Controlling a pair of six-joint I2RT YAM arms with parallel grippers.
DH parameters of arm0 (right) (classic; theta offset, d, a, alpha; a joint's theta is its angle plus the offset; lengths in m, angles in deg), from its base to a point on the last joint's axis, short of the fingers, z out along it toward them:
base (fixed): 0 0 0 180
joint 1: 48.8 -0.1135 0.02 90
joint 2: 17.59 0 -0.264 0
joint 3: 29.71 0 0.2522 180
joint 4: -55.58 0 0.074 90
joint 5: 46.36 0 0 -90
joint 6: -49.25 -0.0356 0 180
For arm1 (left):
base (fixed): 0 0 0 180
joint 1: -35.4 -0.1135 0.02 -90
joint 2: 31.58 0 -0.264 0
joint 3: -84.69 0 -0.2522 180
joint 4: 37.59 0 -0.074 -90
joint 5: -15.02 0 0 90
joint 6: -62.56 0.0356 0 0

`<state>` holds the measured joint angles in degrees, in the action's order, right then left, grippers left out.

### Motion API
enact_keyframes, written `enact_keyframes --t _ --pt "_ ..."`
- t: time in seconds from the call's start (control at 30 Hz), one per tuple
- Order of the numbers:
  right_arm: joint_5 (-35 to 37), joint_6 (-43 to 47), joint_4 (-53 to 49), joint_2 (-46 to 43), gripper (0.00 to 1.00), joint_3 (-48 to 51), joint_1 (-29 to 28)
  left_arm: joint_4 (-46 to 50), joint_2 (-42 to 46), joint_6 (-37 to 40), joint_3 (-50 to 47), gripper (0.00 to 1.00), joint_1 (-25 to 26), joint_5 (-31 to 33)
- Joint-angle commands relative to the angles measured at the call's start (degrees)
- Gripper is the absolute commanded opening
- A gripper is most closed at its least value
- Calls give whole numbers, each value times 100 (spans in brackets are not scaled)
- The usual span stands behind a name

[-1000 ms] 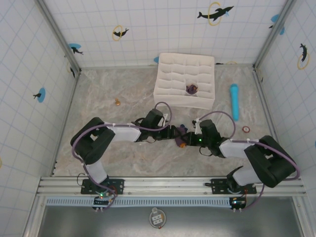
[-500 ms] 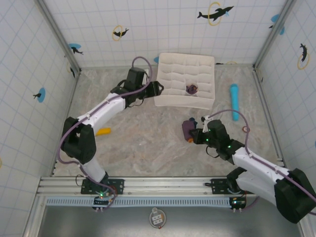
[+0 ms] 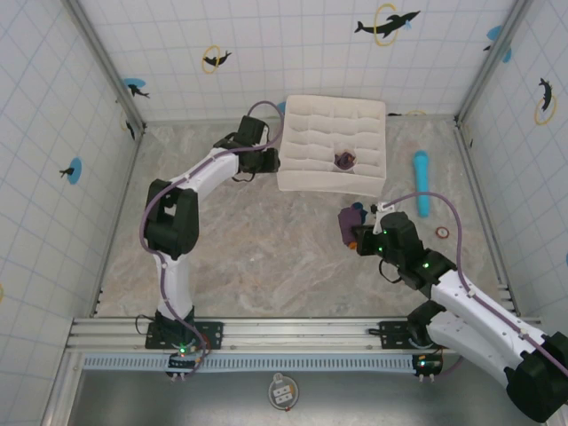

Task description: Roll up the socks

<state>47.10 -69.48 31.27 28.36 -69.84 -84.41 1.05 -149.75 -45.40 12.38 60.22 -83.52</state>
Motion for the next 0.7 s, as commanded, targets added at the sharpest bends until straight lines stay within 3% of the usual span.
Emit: enact_keyframes --t 0.0,0.13,0.3,0.67 --pt "252 67 -170 -2 0 -423 -33 79 -211 146 295 46 10 -110" --pt "597 58 -388 218 0 -761 -33 97 -373 -64 355 32 10 -321" --pt "891 224 -365 567 0 -1190 -38 92 -87 -129 -93 2 44 -326" --pt "1229 1075 616 1693 0 -2128 -68 -241 1569 -395 -2151 0 384 -218"
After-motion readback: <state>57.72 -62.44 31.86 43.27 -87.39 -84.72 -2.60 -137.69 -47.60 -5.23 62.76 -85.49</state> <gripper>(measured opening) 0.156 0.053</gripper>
